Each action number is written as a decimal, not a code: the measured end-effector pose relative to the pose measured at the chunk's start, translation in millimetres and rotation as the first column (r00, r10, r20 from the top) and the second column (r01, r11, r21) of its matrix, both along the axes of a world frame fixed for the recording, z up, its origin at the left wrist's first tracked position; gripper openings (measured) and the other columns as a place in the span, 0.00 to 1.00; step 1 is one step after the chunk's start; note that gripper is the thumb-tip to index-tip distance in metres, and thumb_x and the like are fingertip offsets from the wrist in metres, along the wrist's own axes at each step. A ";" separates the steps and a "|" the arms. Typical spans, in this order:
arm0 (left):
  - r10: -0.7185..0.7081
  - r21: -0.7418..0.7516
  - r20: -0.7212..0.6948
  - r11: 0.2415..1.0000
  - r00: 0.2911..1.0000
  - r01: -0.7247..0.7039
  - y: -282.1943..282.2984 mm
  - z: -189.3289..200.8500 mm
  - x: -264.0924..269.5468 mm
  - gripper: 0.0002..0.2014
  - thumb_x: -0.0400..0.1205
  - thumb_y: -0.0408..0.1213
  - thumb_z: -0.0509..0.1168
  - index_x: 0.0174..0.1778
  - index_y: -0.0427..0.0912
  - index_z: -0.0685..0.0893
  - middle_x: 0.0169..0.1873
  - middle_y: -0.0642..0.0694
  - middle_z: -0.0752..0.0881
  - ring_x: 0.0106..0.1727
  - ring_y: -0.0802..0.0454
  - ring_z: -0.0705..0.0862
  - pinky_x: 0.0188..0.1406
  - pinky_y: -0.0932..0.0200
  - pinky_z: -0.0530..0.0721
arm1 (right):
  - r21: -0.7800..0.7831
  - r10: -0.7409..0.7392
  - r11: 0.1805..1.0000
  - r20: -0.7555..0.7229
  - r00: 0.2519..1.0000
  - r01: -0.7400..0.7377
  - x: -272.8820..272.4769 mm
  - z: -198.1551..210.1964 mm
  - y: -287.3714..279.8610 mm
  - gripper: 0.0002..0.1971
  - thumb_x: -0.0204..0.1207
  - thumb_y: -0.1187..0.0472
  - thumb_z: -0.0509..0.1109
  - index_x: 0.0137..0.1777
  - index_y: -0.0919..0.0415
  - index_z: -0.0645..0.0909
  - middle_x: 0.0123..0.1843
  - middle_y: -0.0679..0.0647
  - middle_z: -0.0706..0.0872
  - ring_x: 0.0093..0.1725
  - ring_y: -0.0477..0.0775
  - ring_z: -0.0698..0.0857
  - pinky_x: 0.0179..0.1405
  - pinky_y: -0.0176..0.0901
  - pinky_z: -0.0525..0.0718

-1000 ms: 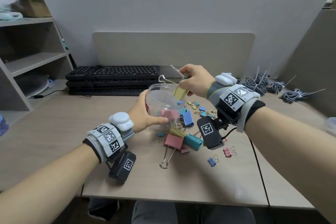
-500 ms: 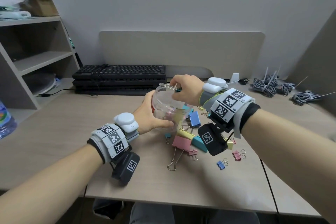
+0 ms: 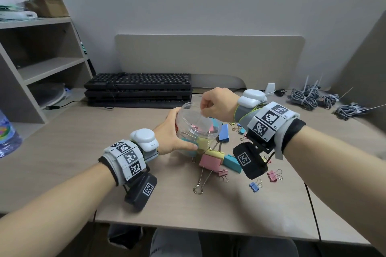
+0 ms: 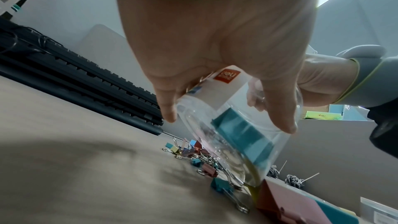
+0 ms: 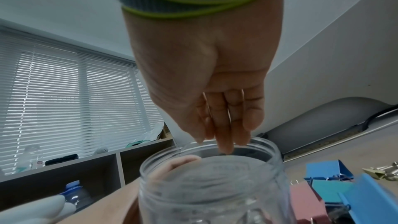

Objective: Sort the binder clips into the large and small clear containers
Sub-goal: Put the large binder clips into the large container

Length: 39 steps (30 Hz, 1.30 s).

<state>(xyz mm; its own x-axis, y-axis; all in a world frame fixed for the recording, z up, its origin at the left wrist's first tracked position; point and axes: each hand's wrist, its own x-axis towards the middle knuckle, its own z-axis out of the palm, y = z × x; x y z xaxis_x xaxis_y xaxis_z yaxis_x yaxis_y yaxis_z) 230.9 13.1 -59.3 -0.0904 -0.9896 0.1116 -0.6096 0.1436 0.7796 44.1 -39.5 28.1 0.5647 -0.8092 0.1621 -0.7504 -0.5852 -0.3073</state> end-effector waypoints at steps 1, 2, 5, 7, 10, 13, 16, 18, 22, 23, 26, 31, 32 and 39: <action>-0.009 0.001 0.007 1.000 1.000 0.009 0.8 -0.4 0.6 0.58 0.56 0.51 0.85 0.78 0.56 0.57 0.67 0.58 0.78 0.68 0.57 0.79 0.71 0.55 0.77 | 0.006 0.004 1.000 -0.011 1.000 -0.004 0.8 -1.4 0.3 0.07 0.75 0.61 0.68 0.47 0.59 0.87 0.43 0.51 0.87 0.49 0.59 0.86 0.48 0.46 0.84; -0.016 0.003 0.021 1.000 1.000 0.016 1.8 -0.6 1.4 0.58 0.56 0.51 0.85 0.79 0.56 0.56 0.67 0.58 0.78 0.67 0.58 0.79 0.70 0.56 0.77 | 0.010 0.004 1.000 -0.027 1.000 -0.004 1.0 -2.8 0.9 0.07 0.75 0.61 0.68 0.48 0.59 0.87 0.44 0.51 0.87 0.49 0.59 0.86 0.49 0.46 0.84; -0.028 0.011 0.061 1.000 0.998 0.028 5.6 -2.1 7.1 0.60 0.56 0.51 0.84 0.80 0.55 0.55 0.67 0.57 0.79 0.67 0.58 0.79 0.69 0.59 0.75 | 0.008 0.003 1.000 -0.038 0.999 -0.003 -2.8 -6.2 1.4 0.07 0.76 0.61 0.68 0.48 0.59 0.86 0.47 0.53 0.89 0.48 0.58 0.85 0.50 0.48 0.85; -0.005 0.042 0.077 0.999 0.997 0.002 7.5 -2.7 13.8 0.62 0.53 0.56 0.83 0.81 0.53 0.55 0.65 0.58 0.79 0.66 0.58 0.80 0.68 0.60 0.75 | 0.021 -0.007 1.000 -0.040 0.999 0.008 -8.1 -9.3 -0.8 0.05 0.76 0.62 0.68 0.45 0.58 0.85 0.46 0.54 0.90 0.45 0.58 0.85 0.48 0.47 0.84; 0.034 0.092 0.117 0.995 0.993 -0.044 9.0 -3.2 22.6 0.63 0.49 0.61 0.80 0.78 0.51 0.57 0.64 0.56 0.80 0.66 0.54 0.81 0.70 0.52 0.78 | 0.037 -0.049 0.998 -0.090 0.995 0.052 -16.8 -19.4 -11.4 0.04 0.76 0.63 0.67 0.45 0.57 0.84 0.47 0.55 0.90 0.46 0.59 0.85 0.48 0.46 0.83; 0.052 0.103 0.131 0.993 0.990 -0.065 10.5 -3.9 28.1 0.62 0.49 0.61 0.81 0.78 0.49 0.59 0.68 0.55 0.78 0.69 0.54 0.78 0.72 0.50 0.76 | 0.046 -0.118 0.990 -0.206 0.971 0.130 -24.9 -36.5 -24.2 0.12 0.76 0.60 0.69 0.58 0.58 0.84 0.57 0.56 0.88 0.56 0.63 0.85 0.55 0.48 0.83; 0.041 0.110 0.142 0.992 0.989 -0.057 13.1 -1.5 30.6 0.63 0.49 0.62 0.81 0.79 0.48 0.59 0.70 0.54 0.75 0.72 0.54 0.75 0.75 0.49 0.74 | 0.061 -0.150 0.981 -0.368 0.918 0.184 -28.7 -54.1 -32.2 0.27 0.75 0.56 0.70 0.74 0.55 0.74 0.68 0.55 0.83 0.62 0.62 0.84 0.59 0.49 0.84; 0.019 0.109 0.143 0.993 0.989 -0.035 14.3 0.0 30.5 0.64 0.51 0.60 0.81 0.80 0.49 0.56 0.71 0.55 0.73 0.74 0.55 0.73 0.77 0.50 0.72 | 0.089 -0.141 0.976 -0.435 0.889 0.199 -30.4 -65.0 -34.7 0.32 0.75 0.56 0.71 0.79 0.55 0.68 0.72 0.56 0.80 0.65 0.62 0.83 0.63 0.50 0.82; 0.005 0.098 0.145 0.995 0.989 -0.019 15.4 -2.0 32.9 0.68 0.55 0.58 0.84 0.84 0.52 0.46 0.76 0.56 0.68 0.77 0.55 0.71 0.79 0.51 0.69 | 0.118 -0.141 0.971 -0.415 0.899 0.207 -32.7 -80.0 -35.3 0.33 0.73 0.54 0.74 0.78 0.56 0.69 0.71 0.60 0.79 0.69 0.63 0.80 0.64 0.49 0.78; 0.007 0.096 0.142 0.995 0.990 -0.021 14.4 -2.4 34.1 0.71 0.53 0.63 0.83 0.84 0.53 0.44 0.79 0.54 0.67 0.79 0.53 0.69 0.80 0.48 0.69 | 0.105 -0.148 0.970 -0.458 0.876 0.219 -29.9 -79.1 -34.9 0.31 0.74 0.56 0.73 0.77 0.58 0.69 0.70 0.60 0.80 0.67 0.63 0.81 0.63 0.50 0.79; 0.028 0.083 0.186 0.996 0.982 -0.044 14.5 2.6 34.2 0.74 0.49 0.67 0.78 0.85 0.48 0.41 0.83 0.49 0.60 0.83 0.51 0.62 0.82 0.54 0.60 | 0.076 -0.162 0.968 -0.533 0.830 0.237 -24.6 -73.6 -33.8 0.23 0.78 0.61 0.68 0.72 0.63 0.72 0.66 0.60 0.82 0.59 0.59 0.83 0.57 0.47 0.80; 0.006 0.030 0.174 0.999 0.985 -0.011 14.9 6.1 28.9 0.66 0.50 0.65 0.78 0.82 0.49 0.54 0.76 0.52 0.69 0.76 0.55 0.70 0.78 0.55 0.67 | 0.062 -0.276 0.945 -0.383 0.882 0.323 -35.6 -60.3 -38.6 0.12 0.72 0.49 0.68 0.39 0.57 0.75 0.34 0.52 0.78 0.31 0.52 0.76 0.28 0.39 0.71; 0.011 0.031 0.163 0.999 0.987 -0.016 15.1 6.3 28.1 0.65 0.49 0.64 0.78 0.81 0.48 0.56 0.75 0.52 0.70 0.75 0.55 0.70 0.76 0.57 0.68 | 0.085 -0.287 0.939 -0.343 0.894 0.334 -39.2 -56.8 -40.6 0.15 0.67 0.45 0.68 0.35 0.56 0.71 0.33 0.52 0.79 0.30 0.53 0.77 0.29 0.40 0.72; 0.046 -0.021 0.112 0.999 0.993 -0.044 17.5 7.7 24.2 0.63 0.47 0.62 0.79 0.78 0.48 0.59 0.73 0.52 0.71 0.74 0.55 0.71 0.76 0.55 0.69 | 0.175 -0.364 0.921 0.073 0.928 0.348 -51.4 -15.4 -34.3 0.26 0.60 0.42 0.72 0.43 0.67 0.84 0.32 0.56 0.86 0.30 0.56 0.84 0.35 0.55 0.90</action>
<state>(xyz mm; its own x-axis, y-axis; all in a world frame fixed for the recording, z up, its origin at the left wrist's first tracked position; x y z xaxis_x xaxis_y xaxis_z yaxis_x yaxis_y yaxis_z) 255.2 30.6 -51.5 -0.0584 -0.9908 0.1218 -0.6991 0.1277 0.7035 -7.3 -73.8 12.7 0.2217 -0.9733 0.0591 -0.8600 -0.2238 -0.4586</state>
